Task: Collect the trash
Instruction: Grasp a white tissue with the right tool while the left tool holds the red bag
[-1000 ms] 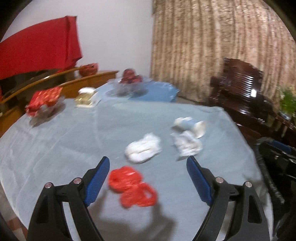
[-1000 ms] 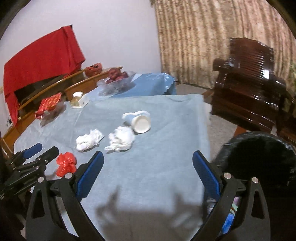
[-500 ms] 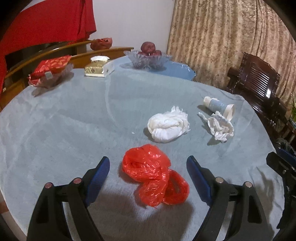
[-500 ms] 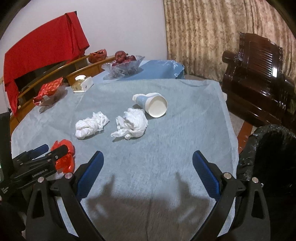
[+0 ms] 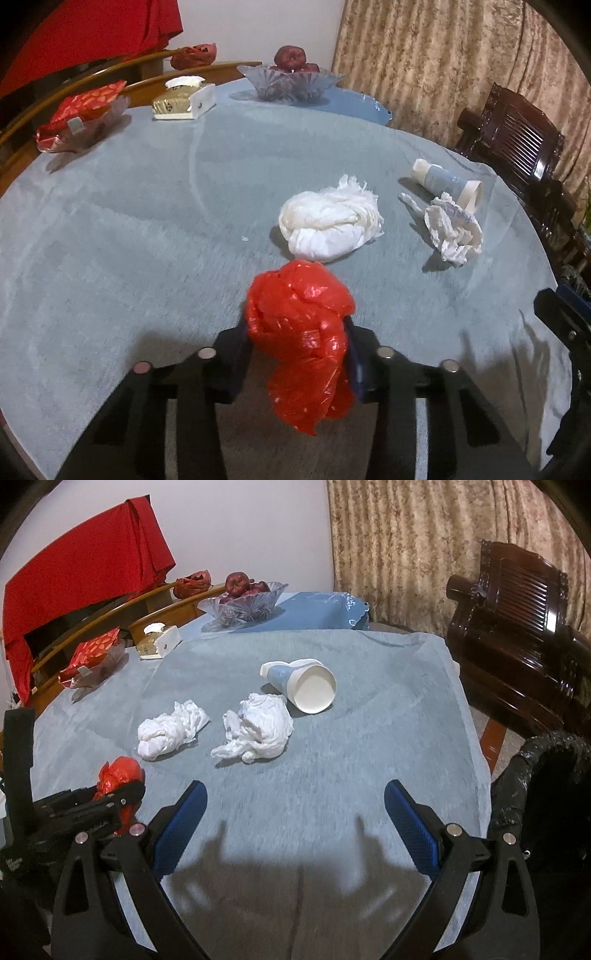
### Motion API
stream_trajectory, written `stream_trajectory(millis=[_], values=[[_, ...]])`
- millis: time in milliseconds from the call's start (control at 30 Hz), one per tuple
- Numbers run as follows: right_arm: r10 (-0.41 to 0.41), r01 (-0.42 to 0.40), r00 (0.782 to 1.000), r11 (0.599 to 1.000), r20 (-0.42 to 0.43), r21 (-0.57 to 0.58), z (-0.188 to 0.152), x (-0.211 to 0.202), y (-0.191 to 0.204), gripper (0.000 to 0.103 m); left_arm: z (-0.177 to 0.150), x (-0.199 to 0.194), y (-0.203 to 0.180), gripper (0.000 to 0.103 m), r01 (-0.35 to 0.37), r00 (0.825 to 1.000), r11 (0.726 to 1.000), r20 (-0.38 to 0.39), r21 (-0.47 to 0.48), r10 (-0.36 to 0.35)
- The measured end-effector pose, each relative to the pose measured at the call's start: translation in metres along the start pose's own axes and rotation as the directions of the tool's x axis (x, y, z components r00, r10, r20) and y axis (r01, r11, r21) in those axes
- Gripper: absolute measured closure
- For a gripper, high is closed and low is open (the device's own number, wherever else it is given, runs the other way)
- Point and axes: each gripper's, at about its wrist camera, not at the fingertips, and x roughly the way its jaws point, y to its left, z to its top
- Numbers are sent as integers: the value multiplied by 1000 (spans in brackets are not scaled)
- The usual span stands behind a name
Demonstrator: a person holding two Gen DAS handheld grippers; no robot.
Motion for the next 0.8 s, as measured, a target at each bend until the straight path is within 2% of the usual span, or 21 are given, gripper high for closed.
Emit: stream_trajectory(millis=[300,533,600,700,800], values=[[7,-7,1000,1000,7,-14,28,29,12,9,19,-20,0,65,10,994,1000,111,1,-10],[1,-2,1000,1000,-20,-24,44,61,23,9,37,-20,13,65,-8,989,1000,147,-19,11],[-4,3,999,1000,-42,-23,46,71,26,12,40,-18,16,65,-11,989,1000,148,-23,14],[-8,6,997,1000,-70,-26,46,82,28,21,42,-16,19,65,-16,989,999,150,-31,20],[-12,10,995,1000,-100,-27,46,92,30,23,43,-14,21,65,-23,989,999,147,-30,27]])
